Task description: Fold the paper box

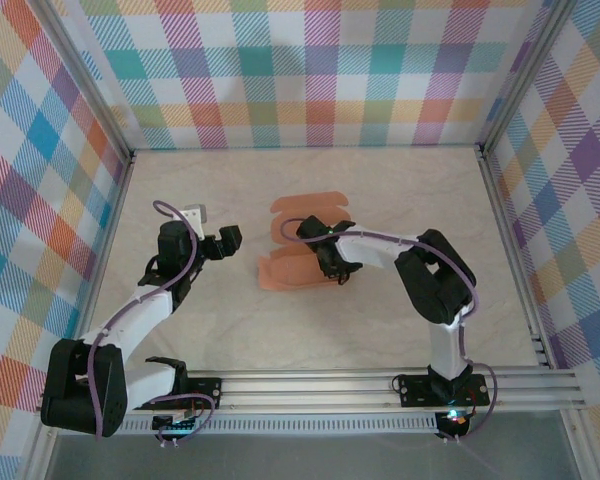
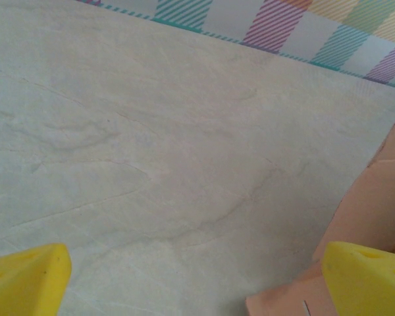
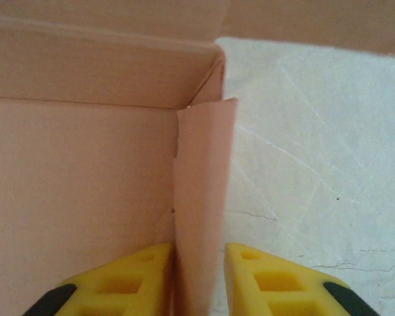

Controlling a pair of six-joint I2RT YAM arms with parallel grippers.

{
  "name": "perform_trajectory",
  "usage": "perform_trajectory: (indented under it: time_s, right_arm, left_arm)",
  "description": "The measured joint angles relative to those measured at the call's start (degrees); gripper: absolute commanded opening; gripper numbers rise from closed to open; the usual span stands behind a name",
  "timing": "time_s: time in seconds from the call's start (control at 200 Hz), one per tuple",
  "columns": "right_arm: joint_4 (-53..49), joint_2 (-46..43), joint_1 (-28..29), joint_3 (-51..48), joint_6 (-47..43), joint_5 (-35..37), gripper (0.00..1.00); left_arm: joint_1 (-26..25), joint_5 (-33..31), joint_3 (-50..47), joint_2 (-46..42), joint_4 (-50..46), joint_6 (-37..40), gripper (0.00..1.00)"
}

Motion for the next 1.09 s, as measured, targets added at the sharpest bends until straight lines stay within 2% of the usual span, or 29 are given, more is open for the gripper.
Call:
perform_trajectory:
  time_s: [0.115,0.235,0.71,0.92,1.095]
  right_arm:
    - [1.09,-2.12,-1.03,-0.04,-0.83,-2.29,0.4]
    - [2.05,-3.23,-1.95,-0.04,-1.49,-4.09,0.41]
    - [0.5,0.76,-2.93,1.73,-0.31,-4.92,0.05]
    - [0.02,0.79,-2.95,2.08,0.04,-4.61,0.01]
    - [0.7,0.7,-3.56,1.84,0.04,-4.42,0.01]
  left_arm:
    - [0.02,0.48,0.02,0.04,-0.7,0.02,0.98]
    - [0.02,1.01,0.09,0.68,-0.68,0.02,0.98]
    - [0.02,0.28,0.33,2.01,-3.34,-1.31,1.0]
    - [0.02,0.0,-2.29,-2.12,-5.35,-3.17,1.0]
    - [-0.04,0.15,-2.32,-3.48,-10.1,-13.33,1.0]
